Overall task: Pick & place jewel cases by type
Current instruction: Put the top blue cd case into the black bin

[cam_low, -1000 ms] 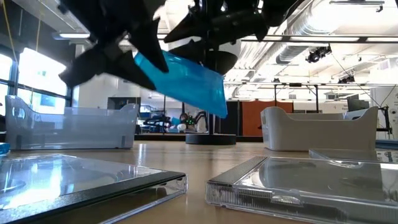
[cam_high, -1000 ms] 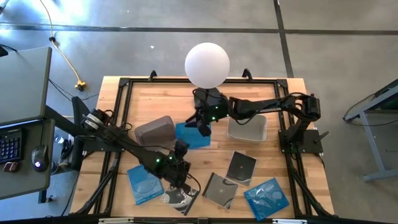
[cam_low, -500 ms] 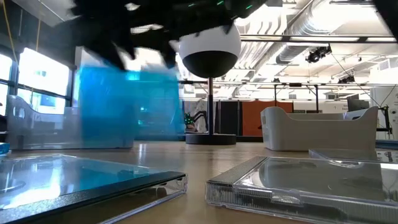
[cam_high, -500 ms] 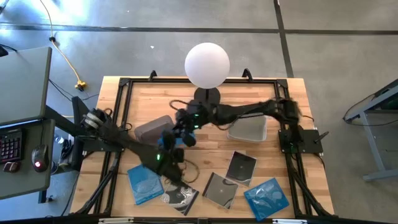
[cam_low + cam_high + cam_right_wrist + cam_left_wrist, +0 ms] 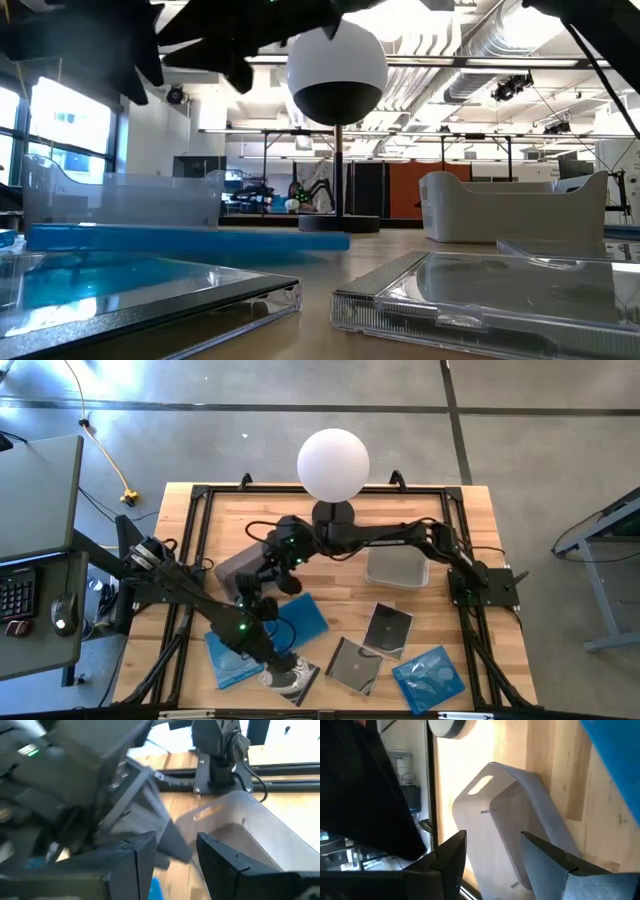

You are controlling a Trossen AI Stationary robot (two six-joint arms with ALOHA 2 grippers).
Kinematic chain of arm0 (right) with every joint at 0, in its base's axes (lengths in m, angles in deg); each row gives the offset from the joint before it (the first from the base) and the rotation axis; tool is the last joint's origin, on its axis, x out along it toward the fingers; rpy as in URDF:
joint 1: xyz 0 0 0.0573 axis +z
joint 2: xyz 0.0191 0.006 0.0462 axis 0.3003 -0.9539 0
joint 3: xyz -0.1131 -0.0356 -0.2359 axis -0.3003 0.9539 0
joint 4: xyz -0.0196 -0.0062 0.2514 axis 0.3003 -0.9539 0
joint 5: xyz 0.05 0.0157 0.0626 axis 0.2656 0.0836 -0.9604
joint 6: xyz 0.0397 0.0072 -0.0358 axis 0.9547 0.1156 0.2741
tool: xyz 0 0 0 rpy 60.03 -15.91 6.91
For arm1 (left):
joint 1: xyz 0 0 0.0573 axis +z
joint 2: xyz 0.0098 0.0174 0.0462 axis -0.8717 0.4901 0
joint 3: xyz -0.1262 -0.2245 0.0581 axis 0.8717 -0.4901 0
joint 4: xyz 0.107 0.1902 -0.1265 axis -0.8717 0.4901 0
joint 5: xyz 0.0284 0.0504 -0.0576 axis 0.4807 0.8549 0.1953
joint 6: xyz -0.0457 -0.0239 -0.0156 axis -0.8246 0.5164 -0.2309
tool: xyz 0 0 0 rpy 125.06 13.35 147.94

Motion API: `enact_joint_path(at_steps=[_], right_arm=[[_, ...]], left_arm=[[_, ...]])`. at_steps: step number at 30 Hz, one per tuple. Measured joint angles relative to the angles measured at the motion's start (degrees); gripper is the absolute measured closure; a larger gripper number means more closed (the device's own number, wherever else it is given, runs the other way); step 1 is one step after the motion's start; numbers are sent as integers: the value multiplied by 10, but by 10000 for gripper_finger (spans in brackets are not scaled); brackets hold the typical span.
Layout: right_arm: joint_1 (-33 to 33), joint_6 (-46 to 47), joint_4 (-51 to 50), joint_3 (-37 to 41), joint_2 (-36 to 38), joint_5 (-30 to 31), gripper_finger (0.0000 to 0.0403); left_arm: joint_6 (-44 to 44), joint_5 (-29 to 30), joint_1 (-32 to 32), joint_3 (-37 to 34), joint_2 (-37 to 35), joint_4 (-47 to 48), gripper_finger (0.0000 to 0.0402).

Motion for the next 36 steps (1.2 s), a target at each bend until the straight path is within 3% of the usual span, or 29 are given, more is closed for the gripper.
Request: enact_joint_path(at_steps=[4,8,13,18,25,32,36], right_arm=[[1,-74,-126,0,51,1,265],[15,-190,-280,7,89,51,265],[61,-227,-327,70,94,115,265],[93,-242,-296,163,95,162,265],[154,-230,-155,258,95,264,265],[212,-249,-80,287,95,358,265],[238,-248,-44,286,93,368,265]], left_arm=[[-6,-9,0,0,-3,-1,220],[-18,-50,-3,0,-3,-1,220],[-26,-100,-23,-1,-3,-22,220],[20,-141,-50,-1,-3,-102,220],[47,-180,-67,-1,-1,-211,220],[59,-241,-66,-2,36,-277,220],[65,-256,-66,-2,61,-280,220]])
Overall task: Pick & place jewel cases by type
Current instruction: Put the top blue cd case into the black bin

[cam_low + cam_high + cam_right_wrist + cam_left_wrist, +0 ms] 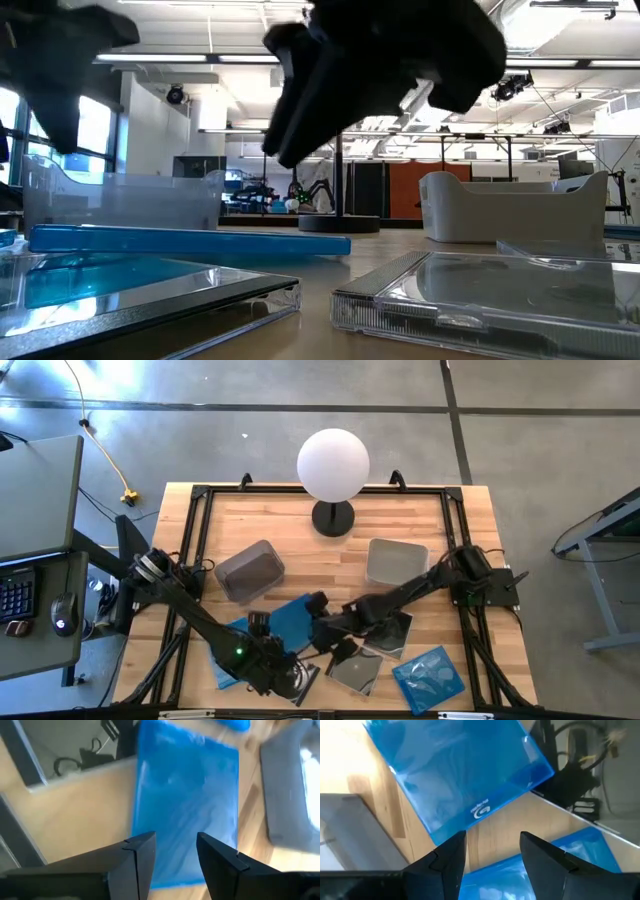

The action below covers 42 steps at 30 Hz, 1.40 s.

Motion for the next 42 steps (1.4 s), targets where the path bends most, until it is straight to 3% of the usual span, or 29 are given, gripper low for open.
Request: enact_joint_path(at_steps=[8,14,22,25,29,38,42], right_arm=[[18,-18,38,0,-16,28,265],[25,24,56,-1,-18,-1,265],[38,5,62,0,-32,-25,265],[44,39,58,-1,-30,18,265],[45,88,-16,-1,-29,80,265],[25,165,-173,-1,-29,145,265],[1,148,-204,-1,-29,96,265]], left_arm=[[-2,12,0,0,30,-4,220],[-25,58,0,0,29,-2,220],[-45,36,-15,0,29,-10,220],[-52,66,-38,0,29,-16,220],[-77,103,-63,0,37,-32,220],[-65,172,-86,2,101,-35,220],[-55,190,-80,2,120,-23,220]])
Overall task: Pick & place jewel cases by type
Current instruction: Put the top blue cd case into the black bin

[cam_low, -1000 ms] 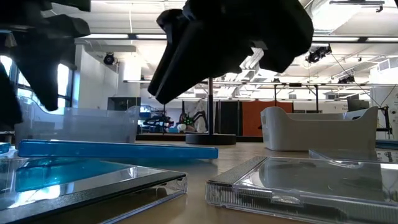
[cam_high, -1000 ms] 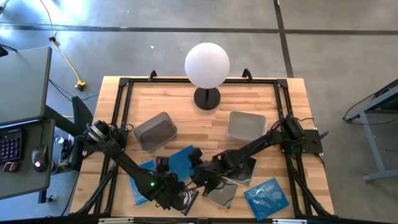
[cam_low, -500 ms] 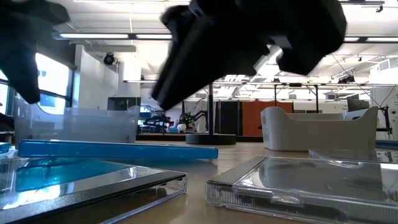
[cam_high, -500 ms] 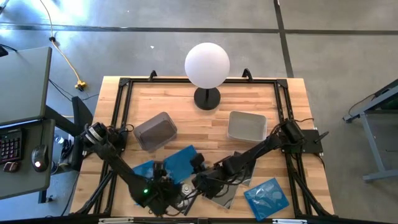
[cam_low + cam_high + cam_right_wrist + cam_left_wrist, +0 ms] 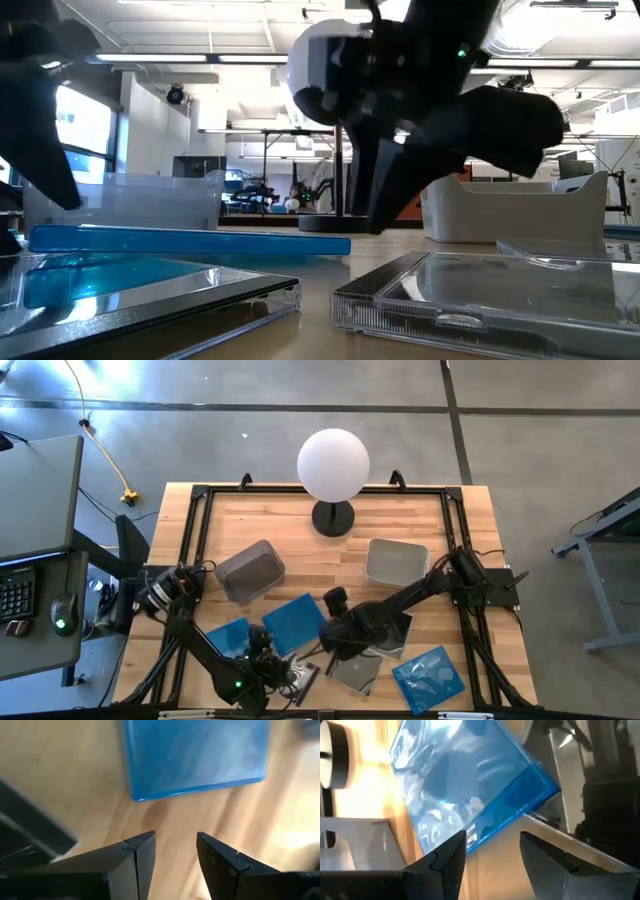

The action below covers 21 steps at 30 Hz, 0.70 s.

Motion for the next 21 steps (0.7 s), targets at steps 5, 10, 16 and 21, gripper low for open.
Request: enact_joint_path(at_steps=[5,10,16,21], right_arm=[[-51,-30,1,0,0,-59,265],[-107,-59,4,0,0,-167,265],[-137,-125,36,0,0,-255,265],[-129,-154,64,0,0,-320,265]], left_arm=[[4,11,8,-1,5,13,220],[41,4,15,-1,11,-5,220],[81,48,27,-1,12,-31,220],[85,83,48,-1,12,-30,220]])
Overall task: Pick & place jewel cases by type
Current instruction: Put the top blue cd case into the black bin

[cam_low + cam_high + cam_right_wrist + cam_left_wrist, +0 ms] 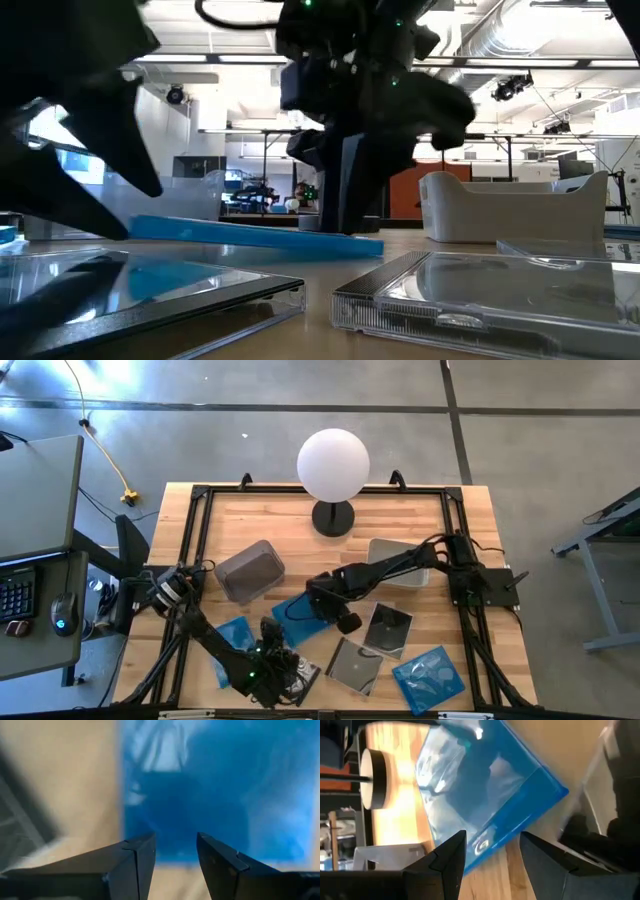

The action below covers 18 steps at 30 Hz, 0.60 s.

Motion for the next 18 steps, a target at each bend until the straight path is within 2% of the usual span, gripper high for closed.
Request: enact_joint_path(at_steps=[3,6,8,10,12,13,15,18], right_arm=[[13,-3,0,0,0,-7,265],[27,-8,-1,0,0,25,265],[38,-9,-11,0,0,78,265],[50,-8,-36,0,4,157,265],[59,-11,-73,0,15,226,265],[61,-16,-94,0,21,242,265],[59,-24,-137,0,30,233,265],[41,-24,-170,0,33,171,265]], left_arm=[[0,-1,15,0,0,-3,220],[11,-13,32,0,0,-1,220],[27,-41,43,0,0,-2,220],[30,-63,50,0,0,-2,220],[34,-70,50,0,0,0,220],[43,-70,49,0,0,2,220],[71,-70,48,0,0,5,220],[93,-68,50,0,0,4,220]])
